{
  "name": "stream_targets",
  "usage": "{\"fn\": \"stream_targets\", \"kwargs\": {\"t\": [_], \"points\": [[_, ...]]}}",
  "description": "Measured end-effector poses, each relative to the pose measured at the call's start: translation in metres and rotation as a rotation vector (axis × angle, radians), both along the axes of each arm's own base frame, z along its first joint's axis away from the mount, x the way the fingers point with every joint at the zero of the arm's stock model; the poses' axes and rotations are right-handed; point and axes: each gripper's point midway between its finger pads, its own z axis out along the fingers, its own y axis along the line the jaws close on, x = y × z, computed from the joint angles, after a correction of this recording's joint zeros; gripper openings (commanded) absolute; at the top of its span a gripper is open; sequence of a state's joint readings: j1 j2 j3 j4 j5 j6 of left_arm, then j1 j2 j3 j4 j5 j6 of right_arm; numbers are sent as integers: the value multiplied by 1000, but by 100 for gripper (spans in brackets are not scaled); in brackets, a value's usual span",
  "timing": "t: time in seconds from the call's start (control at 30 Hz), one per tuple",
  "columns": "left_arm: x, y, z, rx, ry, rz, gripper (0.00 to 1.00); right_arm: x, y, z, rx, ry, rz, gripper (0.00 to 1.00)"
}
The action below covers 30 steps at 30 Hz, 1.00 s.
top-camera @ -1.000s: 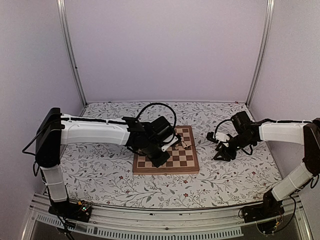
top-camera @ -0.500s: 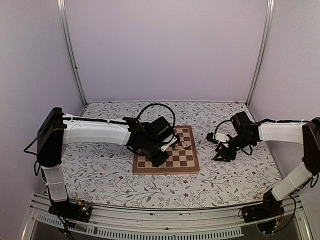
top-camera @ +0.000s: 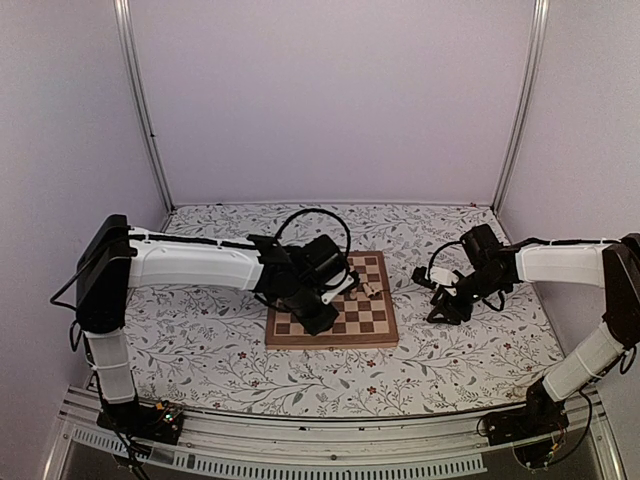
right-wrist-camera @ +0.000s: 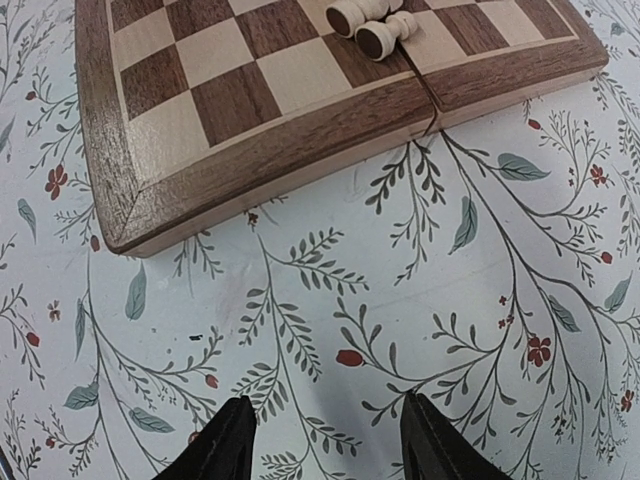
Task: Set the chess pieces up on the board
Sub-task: Place the chess piece on the chessboard, then pick up the chess piece from the chessboard.
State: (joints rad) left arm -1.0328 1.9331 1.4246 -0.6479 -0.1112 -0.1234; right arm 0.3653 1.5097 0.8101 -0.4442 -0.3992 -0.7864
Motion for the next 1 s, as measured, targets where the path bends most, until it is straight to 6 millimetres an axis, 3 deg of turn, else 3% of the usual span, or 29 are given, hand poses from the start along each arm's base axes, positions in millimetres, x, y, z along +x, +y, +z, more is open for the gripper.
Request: {"fn": "stream_targets", "kwargs": {"t": [0.13, 0.27, 0.43, 0.47, 0.53, 0.67, 0.87, 1.0], "points": [[5, -4, 12, -12, -18, 5, 49, 0, 0, 0, 0, 1, 0, 52], [19, -15, 42, -72, -74, 21, 48, 0, 0, 0, 2, 2, 1, 52], [56, -23, 87, -182, -151, 78, 41, -1, 0, 0, 2, 3, 1, 52], [77, -27, 109, -238, -194, 108, 39, -1, 0, 0, 3, 3, 2, 52], [83, -28, 115, -254, -203, 112, 39, -1, 0, 0, 2, 3, 1, 52], [104, -40, 107, -270, -206, 114, 42, -1, 0, 0, 2, 4, 1, 52], [121, -52, 59, -228, -146, 106, 44, -1, 0, 0, 2, 4, 1, 52], [126, -58, 39, -209, -119, 104, 43, -1, 0, 0, 1, 3, 3, 52]]}}
